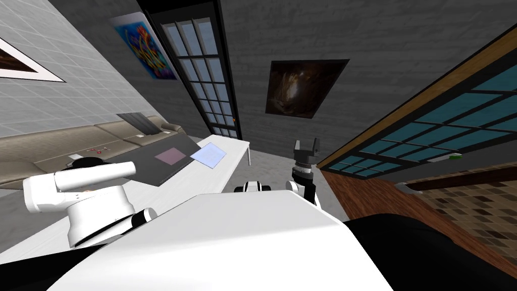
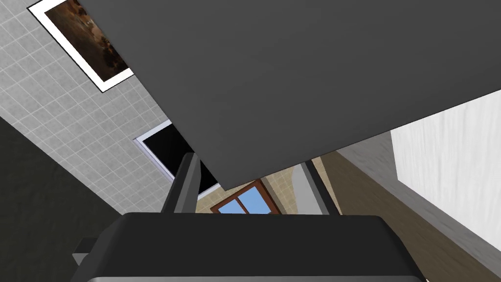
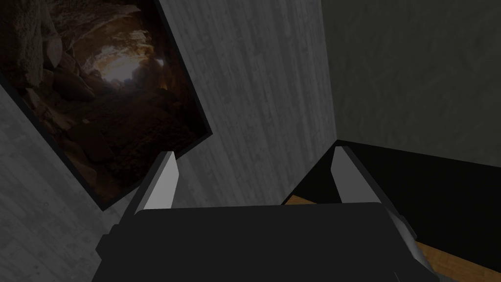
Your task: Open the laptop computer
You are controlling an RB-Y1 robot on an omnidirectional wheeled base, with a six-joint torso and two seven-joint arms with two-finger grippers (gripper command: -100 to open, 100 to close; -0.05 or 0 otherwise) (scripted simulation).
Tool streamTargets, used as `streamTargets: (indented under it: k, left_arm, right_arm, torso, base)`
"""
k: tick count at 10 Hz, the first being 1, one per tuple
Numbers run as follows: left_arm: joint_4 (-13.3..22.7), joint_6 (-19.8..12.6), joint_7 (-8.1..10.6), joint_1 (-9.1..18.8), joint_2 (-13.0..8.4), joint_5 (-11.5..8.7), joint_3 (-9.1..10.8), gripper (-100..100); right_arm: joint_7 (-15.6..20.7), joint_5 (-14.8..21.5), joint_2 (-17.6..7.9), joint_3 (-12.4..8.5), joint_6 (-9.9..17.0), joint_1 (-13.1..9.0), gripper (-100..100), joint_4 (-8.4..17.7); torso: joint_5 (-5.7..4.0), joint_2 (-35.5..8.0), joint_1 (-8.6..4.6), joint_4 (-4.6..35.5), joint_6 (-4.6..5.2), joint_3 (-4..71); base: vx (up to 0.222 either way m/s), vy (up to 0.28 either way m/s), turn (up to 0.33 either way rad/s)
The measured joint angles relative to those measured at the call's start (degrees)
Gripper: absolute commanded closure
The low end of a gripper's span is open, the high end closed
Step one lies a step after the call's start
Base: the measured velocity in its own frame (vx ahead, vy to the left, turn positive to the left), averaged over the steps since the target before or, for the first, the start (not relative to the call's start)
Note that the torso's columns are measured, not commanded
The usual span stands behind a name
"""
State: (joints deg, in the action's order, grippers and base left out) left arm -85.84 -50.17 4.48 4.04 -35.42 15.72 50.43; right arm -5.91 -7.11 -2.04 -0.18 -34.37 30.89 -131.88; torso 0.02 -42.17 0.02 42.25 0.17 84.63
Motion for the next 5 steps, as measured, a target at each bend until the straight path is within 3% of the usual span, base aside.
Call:
streamTargets:
  k: [5]
  left_arm:
    - [0.1, -7.9, -1.94, 1.5, -2.1, -2.9, -0.16, 100]
  right_arm:
    - [0.0, 0.0, 0.0, 0.0, 0.0, 0.0, 0, 0.0]
  torso:
    - [0.05, -0.1, 0.07, 0.0, -0.05, -0.1]
  base:
    - [-0.042, 0.072, -0.084]
